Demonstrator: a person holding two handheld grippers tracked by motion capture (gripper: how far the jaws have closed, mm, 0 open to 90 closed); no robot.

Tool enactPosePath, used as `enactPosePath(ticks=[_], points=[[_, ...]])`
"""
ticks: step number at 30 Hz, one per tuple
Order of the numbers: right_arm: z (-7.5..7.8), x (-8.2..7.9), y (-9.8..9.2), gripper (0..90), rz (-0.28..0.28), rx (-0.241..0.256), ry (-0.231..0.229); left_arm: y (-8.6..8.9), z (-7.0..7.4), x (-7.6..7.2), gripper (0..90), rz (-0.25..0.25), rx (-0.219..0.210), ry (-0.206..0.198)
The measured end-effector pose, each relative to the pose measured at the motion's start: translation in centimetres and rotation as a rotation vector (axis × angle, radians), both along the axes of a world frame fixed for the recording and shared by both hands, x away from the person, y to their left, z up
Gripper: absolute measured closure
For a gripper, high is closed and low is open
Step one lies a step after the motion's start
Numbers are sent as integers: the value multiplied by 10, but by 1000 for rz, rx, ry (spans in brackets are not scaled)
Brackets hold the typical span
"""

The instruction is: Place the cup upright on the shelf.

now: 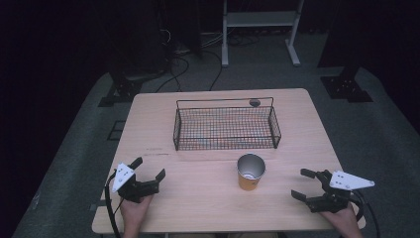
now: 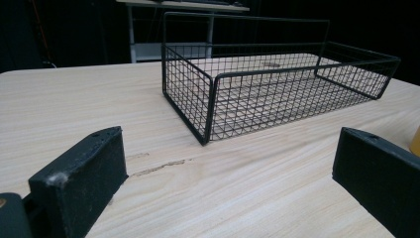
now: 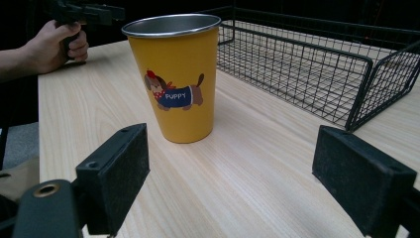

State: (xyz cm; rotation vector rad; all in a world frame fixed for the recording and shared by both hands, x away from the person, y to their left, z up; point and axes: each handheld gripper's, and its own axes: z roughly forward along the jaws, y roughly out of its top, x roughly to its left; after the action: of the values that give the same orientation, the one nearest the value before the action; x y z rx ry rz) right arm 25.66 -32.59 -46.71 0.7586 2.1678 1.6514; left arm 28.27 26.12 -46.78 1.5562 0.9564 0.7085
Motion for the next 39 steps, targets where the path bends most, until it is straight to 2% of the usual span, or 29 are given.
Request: enactPosePath(ticks=[10, 27, 39], points=[[3, -1, 10, 135, 24, -16, -9, -1, 0, -1, 0, -9, -3, -4], [9, 0, 23, 134, 54, 1, -24, -1, 0, -1, 0, -10, 2, -5], [10, 6, 41, 134, 90, -36, 1, -1, 0, -1, 0, -9, 2, -4]])
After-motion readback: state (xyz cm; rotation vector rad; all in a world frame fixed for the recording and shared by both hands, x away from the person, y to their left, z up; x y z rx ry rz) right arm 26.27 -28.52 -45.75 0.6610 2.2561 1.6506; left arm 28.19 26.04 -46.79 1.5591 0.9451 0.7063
